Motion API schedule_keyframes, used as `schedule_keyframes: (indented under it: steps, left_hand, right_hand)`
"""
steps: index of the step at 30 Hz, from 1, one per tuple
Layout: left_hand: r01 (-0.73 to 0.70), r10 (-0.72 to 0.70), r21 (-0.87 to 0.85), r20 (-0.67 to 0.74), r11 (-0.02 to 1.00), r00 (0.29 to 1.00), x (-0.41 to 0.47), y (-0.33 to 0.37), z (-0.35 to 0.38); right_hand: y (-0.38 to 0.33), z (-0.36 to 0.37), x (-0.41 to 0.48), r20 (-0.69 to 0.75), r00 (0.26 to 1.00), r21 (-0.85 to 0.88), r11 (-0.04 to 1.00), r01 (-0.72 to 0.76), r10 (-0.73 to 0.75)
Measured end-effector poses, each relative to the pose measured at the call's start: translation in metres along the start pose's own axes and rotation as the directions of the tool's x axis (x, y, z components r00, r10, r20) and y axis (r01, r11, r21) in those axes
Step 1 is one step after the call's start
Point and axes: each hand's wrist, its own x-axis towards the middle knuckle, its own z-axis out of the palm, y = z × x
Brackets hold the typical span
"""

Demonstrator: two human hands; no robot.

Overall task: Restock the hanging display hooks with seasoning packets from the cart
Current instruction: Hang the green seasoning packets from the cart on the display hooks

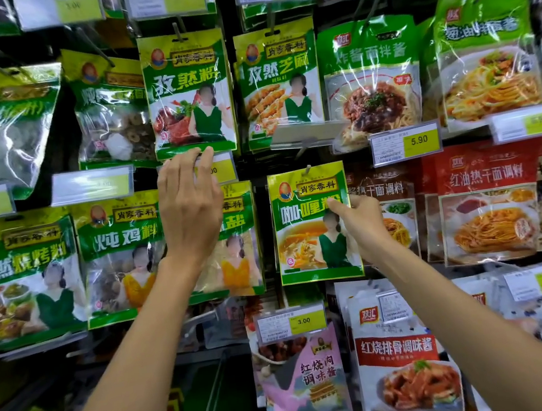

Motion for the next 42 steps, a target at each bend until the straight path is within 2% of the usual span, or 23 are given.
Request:
schedule_keyframes:
  steps: [8, 12, 15, 20, 22, 24, 28, 30, 33, 35, 38, 42]
  left_hand:
    - [-0.04, 0.04, -0.013, 0.034, 0.999, 0.999, 0.001, -0.007, -0.004]
    - [-0.022, 0.024, -0.028, 0.062, 0.999, 0.998, 0.002, -0.004, -0.012]
    - [-0.006, 0.01, -0.06, 0.057, 0.998, 0.998, 0.0, 0.005, -0.021]
    - [-0.017, 0.033, -0.261, 0.058, 0.965, 0.998, -0.029, 0.055, -0.038]
    - [0.029, 0.028, -0.406, 0.133, 0.914, 0.991, -0.049, 0.091, -0.044]
    - [0.148, 0.003, -0.546, 0.265, 0.824, 0.964, -0.073, 0.135, -0.051]
    - [0.491, 0.009, -0.709, 0.573, 0.506, 0.819, -0.13, 0.234, -0.073]
    - [0.643, 0.067, -0.681, 0.703, 0.351, 0.708, -0.164, 0.285, -0.089]
    - [0.813, 0.231, -0.55, 0.83, 0.19, 0.507, -0.219, 0.364, -0.122]
    - [0.871, 0.35, -0.465, 0.851, 0.156, 0.391, -0.255, 0.416, -0.148]
    - [0.899, 0.555, -0.386, 0.803, 0.206, 0.217, -0.303, 0.484, -0.184]
    - [0.915, 0.709, -0.282, 0.705, 0.287, -0.005, -0.36, 0.552, -0.223]
  right_hand:
    - [0.012, 0.015, 0.018, -0.079, 0.997, -0.2, 0.98, -0.001, -0.015]
    - [0.011, 0.014, 0.019, -0.124, 0.99, -0.406, 0.914, 0.012, -0.068]
    - [0.012, 0.005, 0.01, -0.126, 0.985, -0.458, 0.888, 0.044, -0.114]
    - [0.02, -0.04, -0.034, -0.094, 0.968, -0.429, 0.887, 0.174, -0.235]
    - [0.03, -0.068, -0.063, -0.082, 0.964, -0.404, 0.892, 0.2, -0.254]
    - [0.046, -0.102, -0.099, -0.095, 0.971, -0.392, 0.905, 0.167, -0.22]
    - [0.091, -0.176, -0.179, -0.21, 0.972, -0.398, 0.917, 0.016, -0.108]
    - [0.12, -0.217, -0.22, -0.294, 0.955, -0.385, 0.919, -0.091, -0.029]
    - [0.164, -0.281, -0.292, -0.487, 0.861, -0.361, 0.864, -0.351, 0.146]
    - [0.191, -0.318, -0.347, -0.604, 0.769, -0.345, 0.802, -0.488, 0.209]
    - [0.229, -0.363, -0.423, -0.751, 0.603, -0.275, 0.702, -0.657, 0.27]
    - [0.28, -0.407, -0.505, -0.838, 0.331, -0.027, 0.572, -0.82, 0.433]
